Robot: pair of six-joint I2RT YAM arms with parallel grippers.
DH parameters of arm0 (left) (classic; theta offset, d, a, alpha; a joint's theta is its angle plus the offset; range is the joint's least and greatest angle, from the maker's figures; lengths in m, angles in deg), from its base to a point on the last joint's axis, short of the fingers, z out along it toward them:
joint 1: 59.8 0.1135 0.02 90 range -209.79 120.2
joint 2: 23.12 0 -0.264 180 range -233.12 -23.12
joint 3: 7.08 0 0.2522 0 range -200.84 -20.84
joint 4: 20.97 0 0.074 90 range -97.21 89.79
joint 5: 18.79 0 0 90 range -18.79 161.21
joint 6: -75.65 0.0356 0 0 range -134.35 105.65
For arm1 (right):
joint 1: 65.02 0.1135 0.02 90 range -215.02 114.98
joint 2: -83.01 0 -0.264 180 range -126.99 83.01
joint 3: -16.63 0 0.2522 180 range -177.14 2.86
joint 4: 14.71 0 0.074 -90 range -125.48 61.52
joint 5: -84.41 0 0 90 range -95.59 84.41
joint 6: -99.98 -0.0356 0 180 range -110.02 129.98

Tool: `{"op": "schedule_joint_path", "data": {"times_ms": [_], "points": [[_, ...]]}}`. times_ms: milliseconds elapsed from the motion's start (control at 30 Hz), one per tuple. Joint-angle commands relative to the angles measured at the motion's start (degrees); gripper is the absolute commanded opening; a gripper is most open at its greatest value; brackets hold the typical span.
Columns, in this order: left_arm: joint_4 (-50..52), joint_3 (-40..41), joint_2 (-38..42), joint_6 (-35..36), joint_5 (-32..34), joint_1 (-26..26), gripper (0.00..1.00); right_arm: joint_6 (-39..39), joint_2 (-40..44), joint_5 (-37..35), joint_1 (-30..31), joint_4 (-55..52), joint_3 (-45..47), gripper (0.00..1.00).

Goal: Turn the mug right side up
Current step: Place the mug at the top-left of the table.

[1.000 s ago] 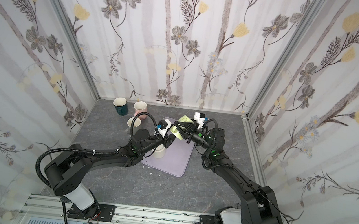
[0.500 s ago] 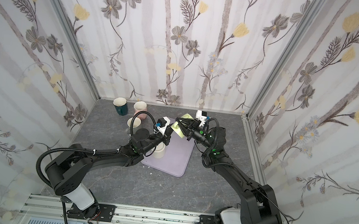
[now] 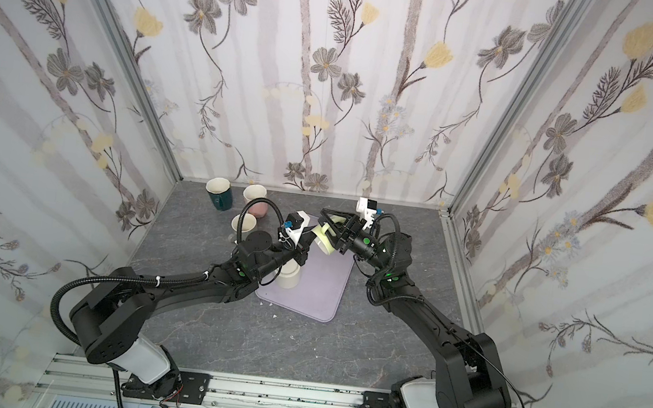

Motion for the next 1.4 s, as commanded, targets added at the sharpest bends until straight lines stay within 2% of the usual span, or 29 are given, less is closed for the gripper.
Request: {"op": "schedule_joint_path", "data": {"times_ms": [0,100,200,267,400,500,567,667,733,800,900,1067,1267,1367], "points": [[-1.8,-3.3,0.0,-1.5,-2.5,-0.4,0.0,-2.2,0.2,1.9,0.0,2.8,0.9,0.54],[5.4,-7.2,-1.2,-2.5,-1.0,-0.6,0.0,-3.1,0.4,1.2,-0.1,3.9,2.0,0.59],[5.5,-6.5,-0.1,-5.3,2.2,-0.6,0.0,-2.9,1.8,0.2,-0.6,5.1,4.8,0.68],[8.2,-7.0,1.4,-6.4,4.0,-0.6,0.0,-0.6,3.5,-0.5,-1.1,2.1,5.9,0.78],[14.2,-8.8,3.2,-6.4,7.0,-0.5,0.0,5.8,7.9,-1.5,-1.5,-7.0,5.9,0.89],[18.4,-10.1,4.2,-6.5,8.4,-0.5,0.0,13.3,11.8,-2.2,-1.5,-18.7,3.7,0.91],[23.9,-12.1,4.6,-7.9,8.5,0.0,0.0,22.2,14.8,-4.3,-1.5,-31.8,-0.5,0.92],[35.0,-15.8,6.1,-10.4,9.4,1.0,0.0,35.9,19.4,-10.9,-1.4,-50.8,-6.2,0.92],[40.6,-16.5,8.5,-13.6,13.2,1.8,0.0,42.1,22.5,-15.4,-1.4,-57.6,-7.7,0.92],[44.6,-16.1,11.6,-15.5,13.3,3.7,0.0,45.7,25.3,-18.8,-1.4,-61.2,-7.6,0.92],[53.4,-17.5,16.1,-18.3,14.5,7.2,0.0,48.2,28.4,-20.3,-1.4,-62.0,-5.4,0.92],[73.5,-22.8,21.8,-20.7,15.0,14.2,0.0,53.0,30.4,-23.1,-1.0,-66.0,-3.7,0.92],[86.3,-23.9,26.1,-19.2,14.9,22.7,0.0,57.8,32.4,-27.5,-0.9,-70.1,-2.1,0.92],[89.2,-24.0,26.0,-19.5,10.9,28.9,0.0,58.0,34.2,-27.2,-0.9,-69.3,1.0,0.92]]}}
